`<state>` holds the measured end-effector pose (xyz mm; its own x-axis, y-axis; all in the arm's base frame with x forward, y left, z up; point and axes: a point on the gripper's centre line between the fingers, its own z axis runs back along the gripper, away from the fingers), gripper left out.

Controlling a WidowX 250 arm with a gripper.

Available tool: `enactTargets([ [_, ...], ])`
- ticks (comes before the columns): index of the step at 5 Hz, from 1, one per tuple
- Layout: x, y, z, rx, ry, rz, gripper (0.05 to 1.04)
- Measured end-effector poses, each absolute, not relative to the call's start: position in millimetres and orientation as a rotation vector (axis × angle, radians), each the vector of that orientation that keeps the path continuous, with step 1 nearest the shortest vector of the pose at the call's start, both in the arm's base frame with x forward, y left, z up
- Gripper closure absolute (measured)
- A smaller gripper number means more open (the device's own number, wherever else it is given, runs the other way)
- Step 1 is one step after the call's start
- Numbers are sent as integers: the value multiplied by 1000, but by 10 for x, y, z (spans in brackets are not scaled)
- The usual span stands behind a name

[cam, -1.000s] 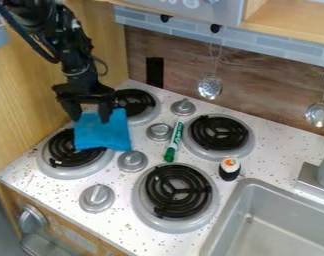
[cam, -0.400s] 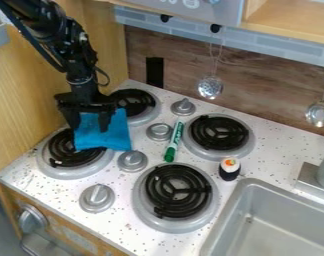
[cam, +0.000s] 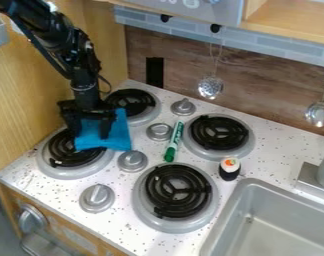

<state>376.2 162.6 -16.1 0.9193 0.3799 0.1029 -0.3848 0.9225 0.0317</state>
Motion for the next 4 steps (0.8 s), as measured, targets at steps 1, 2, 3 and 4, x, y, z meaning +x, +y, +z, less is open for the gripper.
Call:
enactTargets([
  [1, 3810, 1663, -203, 54, -58, 427, 130],
  [2, 3859, 1685, -194, 53, -56, 462, 341],
  [3, 3859, 1685, -194, 53, -56, 465, 550],
  [4, 3835, 1671, -183, 47, -60, 461, 752],
])
